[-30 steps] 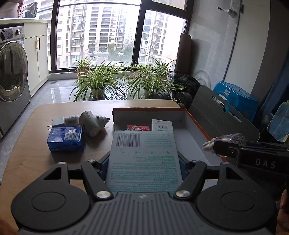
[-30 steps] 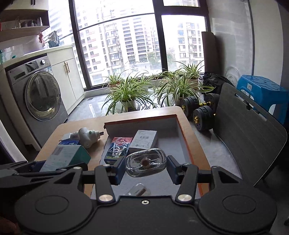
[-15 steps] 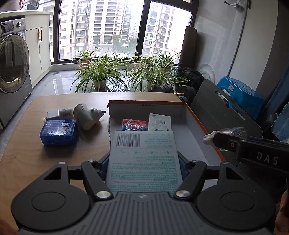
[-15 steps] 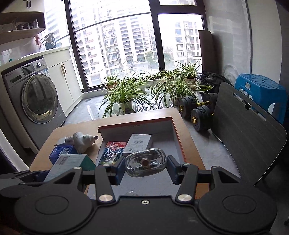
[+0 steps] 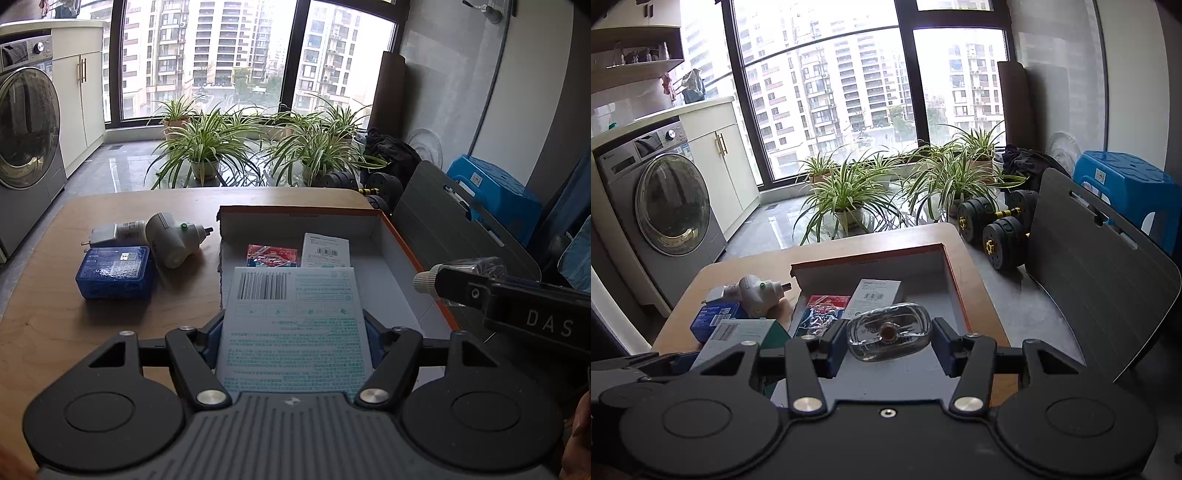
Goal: Organize rigid objects
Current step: 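Carry the teal box and the glass bottle over the gray tray with both tools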
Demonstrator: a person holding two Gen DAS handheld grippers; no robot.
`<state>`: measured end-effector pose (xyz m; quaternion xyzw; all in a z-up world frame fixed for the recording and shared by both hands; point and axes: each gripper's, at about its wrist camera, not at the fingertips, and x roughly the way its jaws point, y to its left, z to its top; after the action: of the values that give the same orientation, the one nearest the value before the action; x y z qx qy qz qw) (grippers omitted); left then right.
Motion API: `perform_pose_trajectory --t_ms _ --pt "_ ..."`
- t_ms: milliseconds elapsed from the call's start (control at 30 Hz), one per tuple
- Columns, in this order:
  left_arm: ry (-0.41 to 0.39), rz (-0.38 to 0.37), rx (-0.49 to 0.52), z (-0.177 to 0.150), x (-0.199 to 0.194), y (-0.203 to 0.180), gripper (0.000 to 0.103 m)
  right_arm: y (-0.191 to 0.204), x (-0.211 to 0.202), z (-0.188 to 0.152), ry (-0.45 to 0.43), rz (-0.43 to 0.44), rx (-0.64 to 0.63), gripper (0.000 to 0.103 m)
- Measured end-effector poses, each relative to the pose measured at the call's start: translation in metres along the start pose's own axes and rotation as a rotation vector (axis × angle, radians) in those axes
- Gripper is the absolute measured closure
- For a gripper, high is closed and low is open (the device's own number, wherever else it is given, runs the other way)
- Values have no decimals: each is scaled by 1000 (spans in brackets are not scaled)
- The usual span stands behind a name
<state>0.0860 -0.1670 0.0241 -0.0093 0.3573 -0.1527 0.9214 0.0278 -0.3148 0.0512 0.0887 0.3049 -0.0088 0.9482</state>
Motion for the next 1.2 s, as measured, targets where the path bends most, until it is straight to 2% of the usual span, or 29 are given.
perform_pose_trajectory --t_ms 1200 --pt "27 1 2 -2 16 -6 31 -8 19 -9 29 -2 18 43"
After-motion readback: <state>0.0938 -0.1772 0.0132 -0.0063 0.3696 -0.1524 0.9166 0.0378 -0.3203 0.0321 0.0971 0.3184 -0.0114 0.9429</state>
